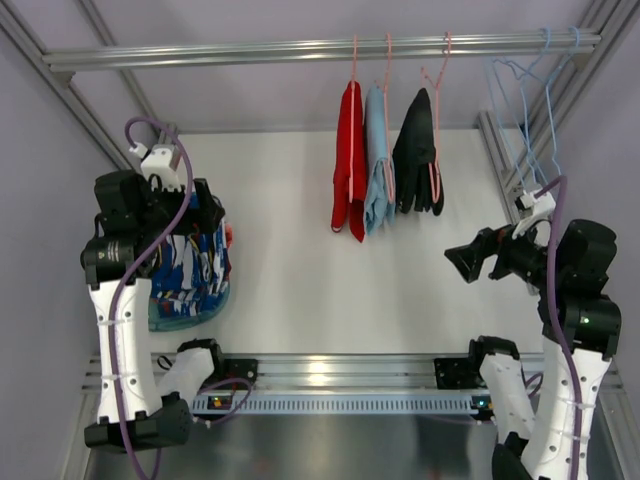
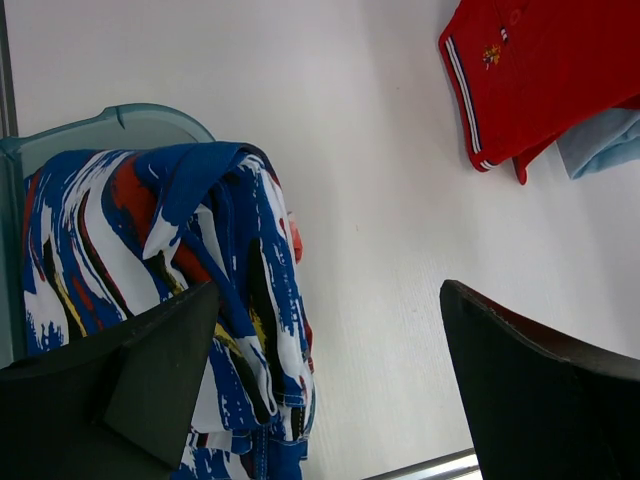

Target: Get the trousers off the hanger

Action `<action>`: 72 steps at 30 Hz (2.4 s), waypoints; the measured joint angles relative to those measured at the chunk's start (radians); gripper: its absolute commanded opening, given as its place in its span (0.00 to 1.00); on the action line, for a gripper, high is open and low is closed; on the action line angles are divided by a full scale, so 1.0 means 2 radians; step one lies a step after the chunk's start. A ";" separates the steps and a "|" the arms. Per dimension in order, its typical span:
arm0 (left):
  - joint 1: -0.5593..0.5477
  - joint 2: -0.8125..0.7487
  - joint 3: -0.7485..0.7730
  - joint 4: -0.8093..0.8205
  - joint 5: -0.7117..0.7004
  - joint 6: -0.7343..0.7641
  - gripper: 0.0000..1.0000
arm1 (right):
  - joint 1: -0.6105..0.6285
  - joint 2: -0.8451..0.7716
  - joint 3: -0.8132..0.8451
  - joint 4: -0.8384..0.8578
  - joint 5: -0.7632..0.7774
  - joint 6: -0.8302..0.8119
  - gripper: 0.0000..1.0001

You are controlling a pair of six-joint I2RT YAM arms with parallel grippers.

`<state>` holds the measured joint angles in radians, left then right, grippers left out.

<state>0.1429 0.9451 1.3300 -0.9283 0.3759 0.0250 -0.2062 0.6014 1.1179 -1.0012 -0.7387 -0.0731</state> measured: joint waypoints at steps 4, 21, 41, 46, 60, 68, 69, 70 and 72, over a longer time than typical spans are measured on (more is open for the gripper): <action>0.000 0.012 0.022 0.001 0.009 -0.011 0.98 | 0.000 0.016 0.018 0.012 -0.002 0.019 0.99; -0.107 0.083 0.033 0.390 0.147 -0.293 0.86 | 0.000 0.097 0.111 0.075 -0.006 0.118 0.99; -0.317 0.290 -0.009 0.631 0.052 -0.410 0.71 | 0.000 0.146 0.145 0.120 -0.006 0.186 0.99; -0.325 0.330 0.007 0.650 0.053 -0.438 0.58 | 0.000 0.142 0.145 0.119 -0.003 0.181 0.99; -0.330 0.383 0.044 0.710 0.049 -0.559 0.00 | 0.000 0.129 0.145 0.116 -0.002 0.164 1.00; -0.328 0.384 0.068 0.690 0.053 -0.575 0.00 | 0.000 0.129 0.145 0.117 -0.009 0.166 0.99; -0.328 0.384 0.075 0.685 0.053 -0.575 0.00 | 0.000 0.129 0.145 0.119 -0.010 0.168 0.99; -0.328 0.384 0.082 0.682 0.055 -0.575 0.00 | 0.000 0.129 0.145 0.121 -0.012 0.170 0.99; -0.329 0.384 0.098 0.678 0.057 -0.574 0.00 | 0.000 0.129 0.145 0.131 -0.016 0.175 0.99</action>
<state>-0.5144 1.7123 1.5257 0.4278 0.4900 -1.1236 -0.2062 0.8600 1.4082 -0.7395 -0.7708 0.2779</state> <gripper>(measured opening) 0.057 0.993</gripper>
